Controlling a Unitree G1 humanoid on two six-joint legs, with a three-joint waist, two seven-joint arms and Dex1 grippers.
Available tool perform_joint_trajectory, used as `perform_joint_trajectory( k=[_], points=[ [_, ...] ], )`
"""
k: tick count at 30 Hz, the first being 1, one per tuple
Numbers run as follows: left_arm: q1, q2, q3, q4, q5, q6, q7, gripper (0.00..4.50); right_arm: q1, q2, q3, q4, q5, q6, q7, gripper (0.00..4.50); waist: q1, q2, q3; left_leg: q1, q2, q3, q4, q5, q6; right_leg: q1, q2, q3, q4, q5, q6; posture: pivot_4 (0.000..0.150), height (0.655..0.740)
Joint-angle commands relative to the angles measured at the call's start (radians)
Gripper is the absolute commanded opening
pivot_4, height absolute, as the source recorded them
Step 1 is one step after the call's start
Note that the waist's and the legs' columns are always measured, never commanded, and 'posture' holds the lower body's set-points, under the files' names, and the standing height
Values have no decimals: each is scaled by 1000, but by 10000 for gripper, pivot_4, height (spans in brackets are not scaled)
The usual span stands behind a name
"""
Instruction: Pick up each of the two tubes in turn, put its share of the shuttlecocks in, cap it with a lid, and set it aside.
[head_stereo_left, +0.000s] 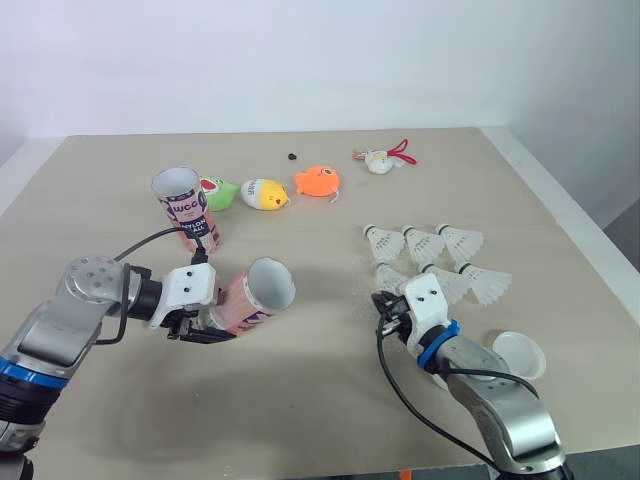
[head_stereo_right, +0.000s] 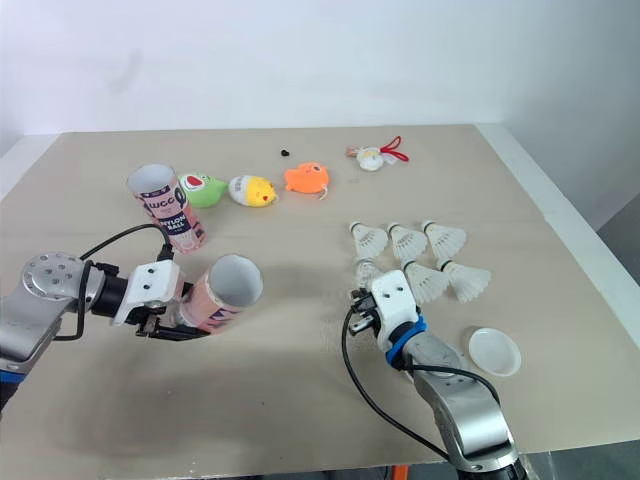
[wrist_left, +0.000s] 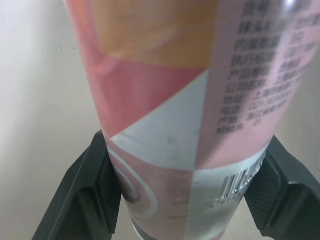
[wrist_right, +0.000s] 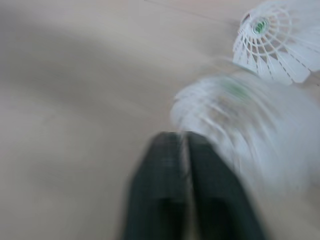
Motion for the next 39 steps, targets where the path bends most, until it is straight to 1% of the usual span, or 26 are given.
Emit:
perform_joint_trajectory(
  k=[1, 6, 9, 13, 17, 21, 26, 31, 39],
  points=[
    [38, 4, -49, 5, 15, 29, -11, 27802, 0, 2, -12, -25, 0, -24, 21, 674, 0, 0, 0, 0, 0, 0, 0, 0, 0, 0, 0, 0, 0, 0, 0, 1500, 7400],
    [45, 0, -49, -3, 9, 34, -7, 27802, 5, 1, -4, -40, -11, -27, 36, 674, 1, 0, 0, 0, 0, 0, 0, 0, 0, 0, 0, 0, 0, 0, 0, 1500, 7400],
    [46, -2, -52, -5, 9, 36, -5, 27802, 21, -5, -22, -75, 27, -6, 66, 674, 1, 0, 0, 0, 0, 0, 0, 0, 0, 0, 0, 0, 0, 0, 0, 1500, 7400],
    [48, -7, -62, -11, 8, 44, -9, 27802, 89, -82, -81, -165, 120, -45, 205, 674, 2, 1, 0, 0, 0, 0, 0, -1, 0, 0, 0, 0, 0, -1, 1, 1500, 7400],
    [37, -10, -77, -8, 11, 52, -22, 27802, 10, -160, -141, -175, 154, -106, 300, 674, 1, 2, 0, 0, -1, 1, 1, -1, 0, 1, -1, 1, 0, 0, 2, 1500, 7400],
    [15, -10, -92, 4, 15, 55, -42, 27802, -188, -274, -214, -206, 265, -92, 430, 674, 1, 4, 2, 4, -2, 2, 2, -1, 0, 4, -1, 3, 0, -1, 0, 1500, 7400],
    [-11, -5, -102, 22, 16, 58, -62, 27802, -294, -389, -204, -246, 344, -61, 529, 674, 5, 0, 0, 5, -2, 2, 0, -2, 2, 5, -1, 3, -1, -2, 2, 1500, 7400],
    [-24, -6, -103, 35, 20, 57, -80, 27802, -356, -468, -116, -248, 280, -125, 622, 674, 5, 3, 0, 5, -3, 2, 1, -7, 7, 5, -2, 3, -1, -6, 3, 1500, 7400],
    [-50, -18, -113, 48, 20, 65, -84, 27802, -406, -477, 5, -214, 168, -245, 697, 674, 5, 2, 0, 5, -3, 2, 1, -7, 8, 5, -2, 3, 0, -6, 3, 1500, 7400]
  ],
)
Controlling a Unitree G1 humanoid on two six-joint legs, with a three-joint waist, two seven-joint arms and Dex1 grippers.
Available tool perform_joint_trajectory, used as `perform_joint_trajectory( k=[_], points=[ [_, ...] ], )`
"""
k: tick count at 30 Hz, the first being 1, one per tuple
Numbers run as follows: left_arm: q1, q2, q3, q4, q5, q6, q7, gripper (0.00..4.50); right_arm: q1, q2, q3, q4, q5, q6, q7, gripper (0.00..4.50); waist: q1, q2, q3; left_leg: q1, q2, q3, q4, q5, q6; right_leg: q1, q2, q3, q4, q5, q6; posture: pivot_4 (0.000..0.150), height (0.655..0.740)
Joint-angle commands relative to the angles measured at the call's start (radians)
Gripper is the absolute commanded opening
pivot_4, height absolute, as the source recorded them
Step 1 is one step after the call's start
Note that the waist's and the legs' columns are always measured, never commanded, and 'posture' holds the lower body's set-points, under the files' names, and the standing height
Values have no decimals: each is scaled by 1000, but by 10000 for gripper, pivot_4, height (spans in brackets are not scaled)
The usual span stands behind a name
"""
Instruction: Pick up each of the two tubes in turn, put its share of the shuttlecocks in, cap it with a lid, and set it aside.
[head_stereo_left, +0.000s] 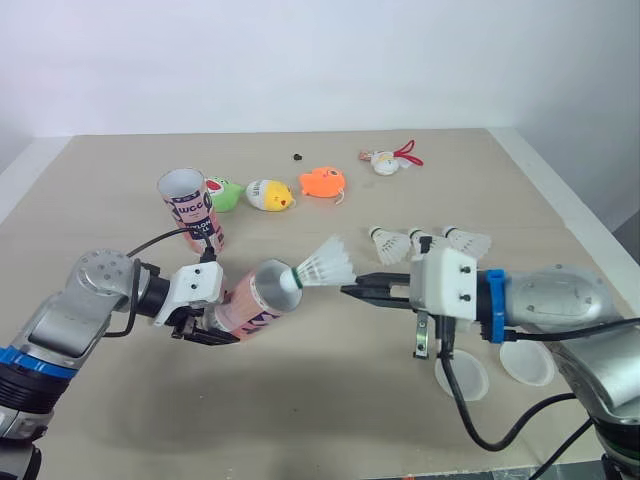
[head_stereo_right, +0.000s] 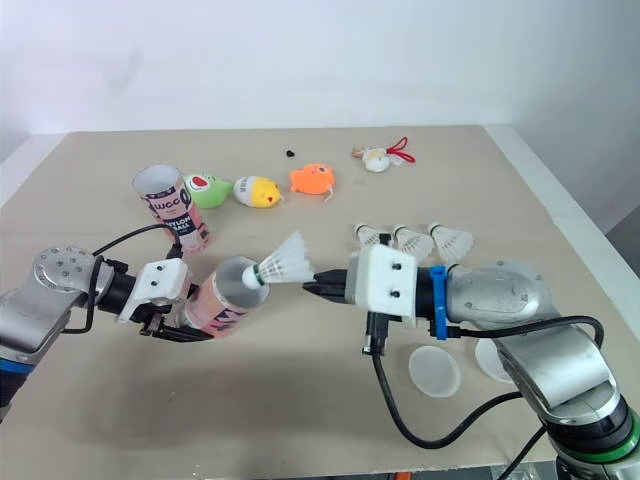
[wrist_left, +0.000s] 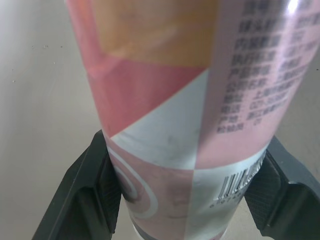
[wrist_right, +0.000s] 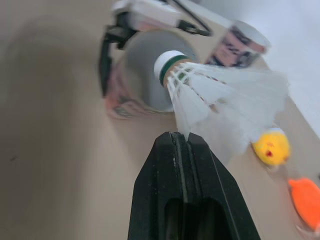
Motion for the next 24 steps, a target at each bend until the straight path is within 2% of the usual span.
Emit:
perform_joint_trajectory(
  k=[1, 8, 14, 17, 19, 20, 22, 23, 24],
  points=[
    [19, -8, -64, 17, 19, 26, -18, 27802, -36, 5, 36, 17, -49, -65, 30, 674, 0, 0, 0, 0, 0, 0, 0, 0, 0, 0, 0, 0, 0, 0, 0, 1500, 7400],
    [10, -20, -72, 19, 21, 29, -17, 27802, -140, 66, 142, 121, -134, -138, 72, 674, 0, 0, 0, 0, 0, 0, 1, 0, 0, 0, 0, 0, 0, 0, 0, 1500, 7400],
    [3, -30, -76, 26, 24, 25, -18, 27802, -222, 118, 164, 188, -147, -155, 107, 674, 10, 0, 0, 0, -1, 1, 1, 0, 0, 1, -1, 0, 0, 0, 0, 1500, 7400],
    [2, -36, -77, 29, 26, 23, -19, 27802, -242, 120, 142, 160, -77, -102, 143, 9276, 18, 0, 0, 0, -1, 1, 1, 0, 0, 1, -2, 0, 0, 0, 0, 1500, 7400],
    [2, -39, -78, 31, 27, 20, -20, 27802, -253, 118, 132, 151, -54, -82, 151, 18428, 20, 0, 0, 0, -1, 0, 1, 0, 0, 1, -2, -1, 0, 0, 0, 1500, 7400],
    [2, -40, -78, 32, 27, 19, -21, 27802, -256, 119, 130, 151, -52, -77, 150, 24881, 20, 0, 0, 0, -2, 0, 1, 0, 0, 1, -3, -1, 0, 0, 1, 1500, 7400],
    [1, -41, -79, 35, 28, 16, -22, 27802, -259, 106, 129, 149, -42, -66, 165, 31906, 20, 0, 0, 0, -2, 0, 1, 0, 0, 1, -3, -1, 0, 0, 1, 1500, 7400],
    [-3, -45, -82, 40, 30, 13, -22, 27802, -259, 96, 119, 150, -26, -46, 171, 37178, 20, 0, 0, 0, -2, 0, 1, 0, 0, 1, -4, -1, 0, 0, 1, 1500, 7400],
    [-7, -49, -85, 44, 31, 10, -23, 27802, -255, 83, 107, 152, -14, -27, 177, 37178, 20, 0, 0, 0, -3, 0, 1, 0, 0, 1, -4, -1, 0, 0, 1, 1500, 7400]
  ],
)
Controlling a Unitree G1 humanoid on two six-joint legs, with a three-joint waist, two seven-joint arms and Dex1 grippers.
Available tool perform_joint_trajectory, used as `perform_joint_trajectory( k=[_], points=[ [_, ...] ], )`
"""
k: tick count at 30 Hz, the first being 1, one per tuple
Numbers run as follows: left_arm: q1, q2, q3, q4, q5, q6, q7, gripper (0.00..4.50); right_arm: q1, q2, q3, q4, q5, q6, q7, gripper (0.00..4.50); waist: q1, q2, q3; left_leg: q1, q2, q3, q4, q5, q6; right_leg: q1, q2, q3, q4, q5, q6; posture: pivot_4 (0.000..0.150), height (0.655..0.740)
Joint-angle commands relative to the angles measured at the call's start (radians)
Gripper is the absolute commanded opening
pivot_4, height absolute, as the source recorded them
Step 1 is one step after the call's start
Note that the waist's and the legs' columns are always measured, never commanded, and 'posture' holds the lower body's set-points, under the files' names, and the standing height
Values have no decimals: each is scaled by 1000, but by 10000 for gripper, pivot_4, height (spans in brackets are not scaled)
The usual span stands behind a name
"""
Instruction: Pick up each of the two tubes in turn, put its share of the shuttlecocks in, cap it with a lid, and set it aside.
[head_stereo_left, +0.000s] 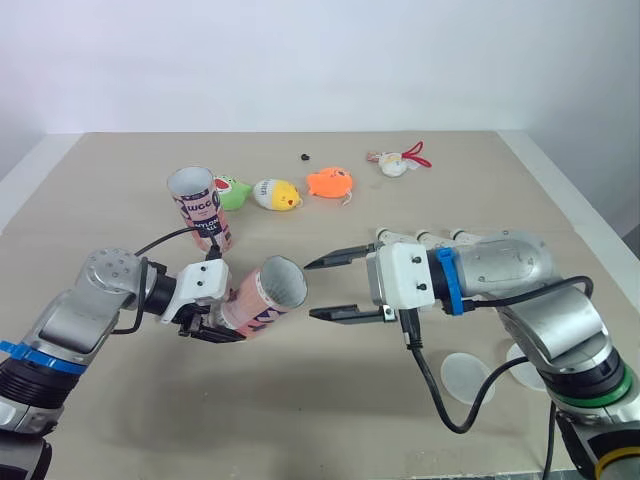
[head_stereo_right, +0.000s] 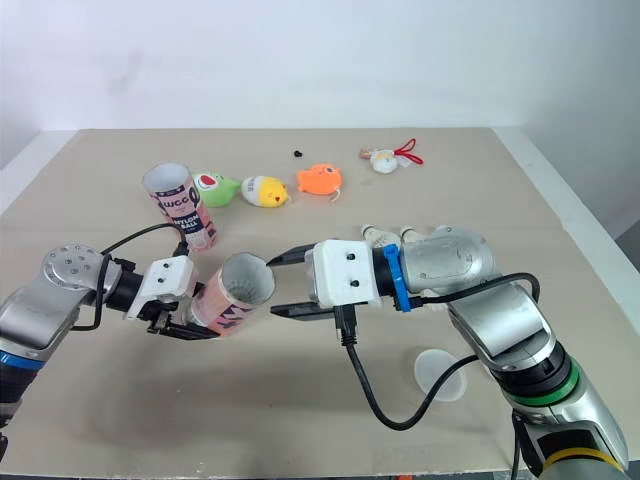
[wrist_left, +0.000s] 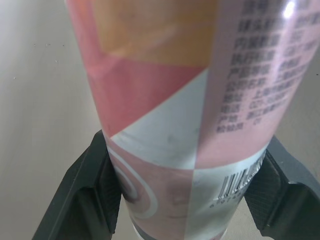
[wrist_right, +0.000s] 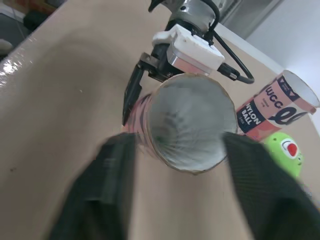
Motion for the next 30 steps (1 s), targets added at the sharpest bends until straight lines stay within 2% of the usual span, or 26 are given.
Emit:
perform_joint_trajectory(
  k=[1, 5, 8, 10, 14, 17, 22, 30],
  points=[
    [16, -16, -74, 27, 27, 0, -20, 27802, -7, -46, -73, -30, 52, 54, 22, 37178, 0, 0, 0, 0, 0, -1, 0, 0, 0, 1, -1, -1, 0, 0, 0, 1500, 7400],
    [16, -20, -78, 28, 29, -3, -18, 27802, 59, -69, -184, -21, 145, 159, -27, 37178, 2, 0, 0, 0, -2, -2, 0, 0, 0, 3, -3, -2, 0, 0, 1, 1500, 7400],
    [29, -18, -77, 19, 25, -3, -13, 27802, 196, 16, -378, 4, 251, 314, -228, 37178, 2, -1, -1, 1, -3, -2, 1, 0, 0, 4, -5, -3, -1, 0, 0, 1500, 7400],
    [36, -14, -75, 15, 24, -3, -12, 27802, 293, 77, -440, -45, 284, 382, -345, 37178, 3, -2, -1, 1, -4, -3, 0, 0, 0, 4, -6, -3, -1, 0, 0, 1500, 7400],
    [49, -9, -70, 13, 22, -8, -13, 27802, 462, 132, -402, -134, 202, 410, -502, 37178, 0, 2, -2, 1, -5, -3, -1, 0, 0, 4, -6, -3, -1, -2, 2, 1500, 7400],
    [49, -10, -73, 17, 23, -14, -17, 27802, 501, 177, -336, -80, 62, 373, -640, 37178, -2, 3, -2, 2, -5, -3, 0, 0, 0, 5, -6, -3, -1, -3, 5, 1500, 7400],
    [36, -19, -84, 23, 27, -21, -22, 27802, 434, 239, -308, 49, -28, 332, -723, 37178, -2, 3, -2, 2, -5, -1, 1, 0, 0, 5, -6, 0, -1, -2, 3, 1500, 7400],
    [22, -33, -87, 22, 25, -10, -14, 27802, 359, 261, -223, 224, -143, 232, -719, 37178, 1, 3, -2, 1, -7, -2, 0, 0, 1, 5, -7, -2, -1, -3, 6, 1500, 7400]
  ],
)
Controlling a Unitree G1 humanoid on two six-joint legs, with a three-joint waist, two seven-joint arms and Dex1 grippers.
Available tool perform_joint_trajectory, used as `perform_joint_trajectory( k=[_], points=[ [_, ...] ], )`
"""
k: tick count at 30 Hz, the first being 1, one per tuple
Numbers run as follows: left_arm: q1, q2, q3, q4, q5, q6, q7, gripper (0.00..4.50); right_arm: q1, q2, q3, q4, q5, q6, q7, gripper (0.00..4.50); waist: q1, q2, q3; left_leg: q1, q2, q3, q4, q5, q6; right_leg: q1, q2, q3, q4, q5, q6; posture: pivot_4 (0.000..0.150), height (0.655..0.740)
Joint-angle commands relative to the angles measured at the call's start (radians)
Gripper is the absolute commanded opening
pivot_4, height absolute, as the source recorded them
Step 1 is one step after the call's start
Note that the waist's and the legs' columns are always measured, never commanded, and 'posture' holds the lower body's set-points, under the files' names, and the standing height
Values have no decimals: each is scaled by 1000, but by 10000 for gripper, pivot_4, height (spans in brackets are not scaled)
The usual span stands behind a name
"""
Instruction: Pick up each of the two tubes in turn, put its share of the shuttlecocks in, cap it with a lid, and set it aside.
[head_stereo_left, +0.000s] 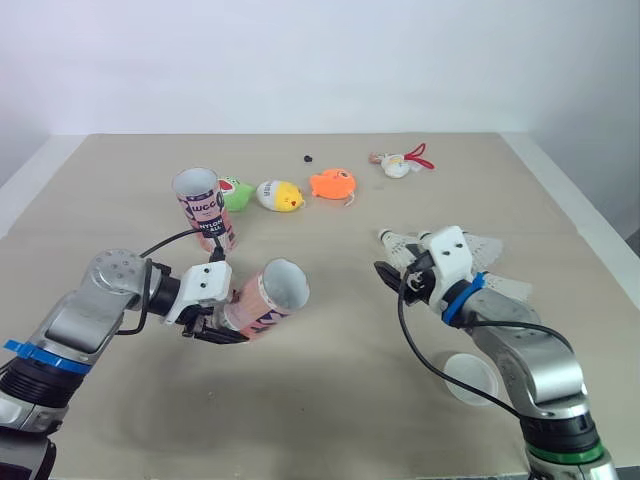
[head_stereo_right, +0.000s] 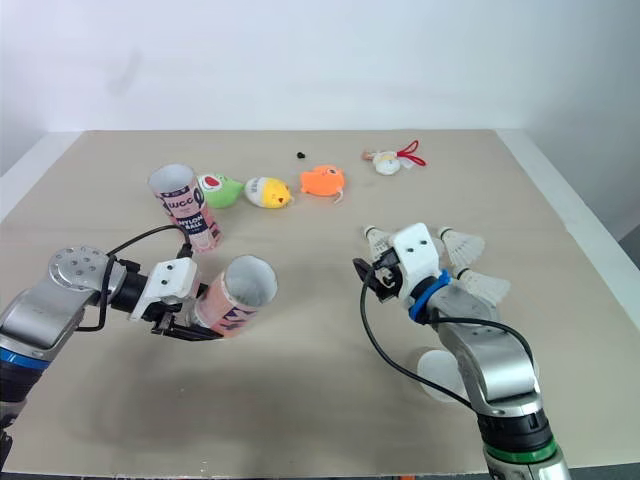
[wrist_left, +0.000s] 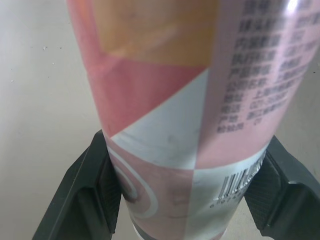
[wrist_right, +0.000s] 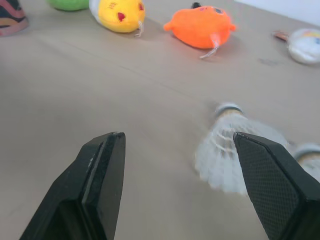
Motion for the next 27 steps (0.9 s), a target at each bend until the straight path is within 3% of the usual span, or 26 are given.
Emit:
perform_joint_trajectory(
  k=[1, 12, 15, 19, 21, 27],
  points=[
    [29, -16, -69, 6, 23, 16, -9, 27802, -29, 7, 13, 63, -48, -60, 0, 37178, 0, 0, 0, 0, 0, 0, 0, 0, 0, 0, 0, 0, 0, 0, 0, 1500, 7400],
    [43, -9, -56, 4, 21, 28, -4, 27802, -157, 66, 43, 324, -122, -199, 24, 37178, -3, 0, 0, 0, -5, 1, 1, 0, 0, 0, -4, 2, 0, 1, 4, 1500, 7400],
    [46, 1, -58, 10, 29, 24, -9, 27802, -199, 85, 59, 394, -146, -257, 38, 29005, -3, 0, 0, 0, -5, 1, 1, 0, 0, 0, -4, 2, 0, 2, 4, 1500, 7400],
    [54, 8, -53, 5, 27, 20, -9, 27802, -217, 98, 57, 444, -160, -313, 58, 8341, -3, 0, 0, 0, -5, 0, 0, 0, 0, 0, -4, 2, 0, 1, 3, 1500, 7400],
    [62, 15, -48, -4, 24, 19, -11, 27802, -221, 104, 53, 458, -163, -331, 59, 652, -3, 0, 0, 0, -5, 0, 0, 0, 0, 0, -4, 2, 0, 1, 3, 1500, 7400],
    [70, 22, -44, -23, 14, 25, -13, 27802, -229, 133, 41, 453, -155, -325, 54, 652, -7, 0, 0, 0, -4, 0, 0, 0, 0, 0, -3, 2, 0, 1, 2, 1500, 7400]
  ],
)
